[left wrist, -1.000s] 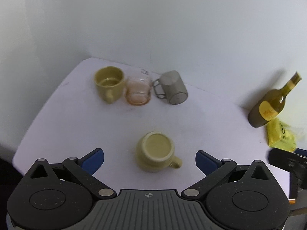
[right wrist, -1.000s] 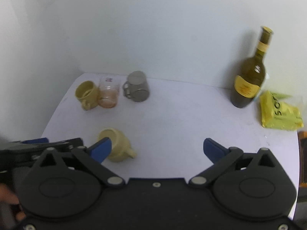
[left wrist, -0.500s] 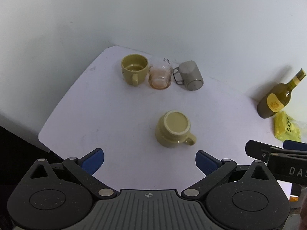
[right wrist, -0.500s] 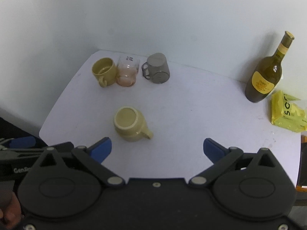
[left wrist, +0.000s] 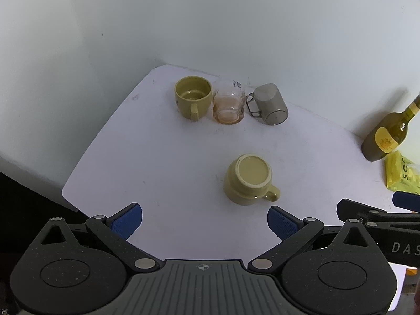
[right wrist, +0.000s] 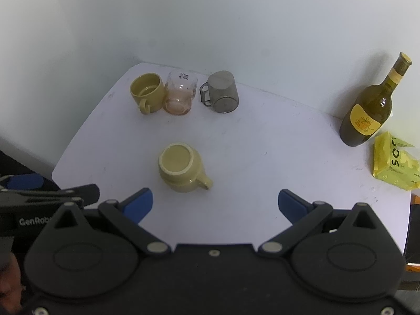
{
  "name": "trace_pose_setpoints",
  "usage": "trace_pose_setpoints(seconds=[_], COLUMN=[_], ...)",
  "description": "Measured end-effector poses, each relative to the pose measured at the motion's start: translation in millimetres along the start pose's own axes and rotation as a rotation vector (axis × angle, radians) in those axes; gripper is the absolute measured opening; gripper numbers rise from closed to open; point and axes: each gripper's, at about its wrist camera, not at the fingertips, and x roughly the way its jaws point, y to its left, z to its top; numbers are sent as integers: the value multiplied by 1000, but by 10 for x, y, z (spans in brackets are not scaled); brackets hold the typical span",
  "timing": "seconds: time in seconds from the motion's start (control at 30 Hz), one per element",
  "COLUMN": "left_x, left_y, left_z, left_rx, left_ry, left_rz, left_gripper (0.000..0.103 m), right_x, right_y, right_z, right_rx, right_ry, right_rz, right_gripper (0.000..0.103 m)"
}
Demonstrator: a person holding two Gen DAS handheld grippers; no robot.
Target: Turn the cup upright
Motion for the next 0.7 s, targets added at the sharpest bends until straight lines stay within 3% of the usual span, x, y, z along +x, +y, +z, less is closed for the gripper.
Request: trace_pose_setpoints(seconds=[0.7], left_x=[26], left_y=[40], left_z=[32], left_rx=[-5], left_ry=[2], left_rz=[39], left_gripper=[103], right_x=[63], right_y=[79], right_z=[42], right_rx=[-37], right_ry=[10], right_rz=[8], right_gripper=[103])
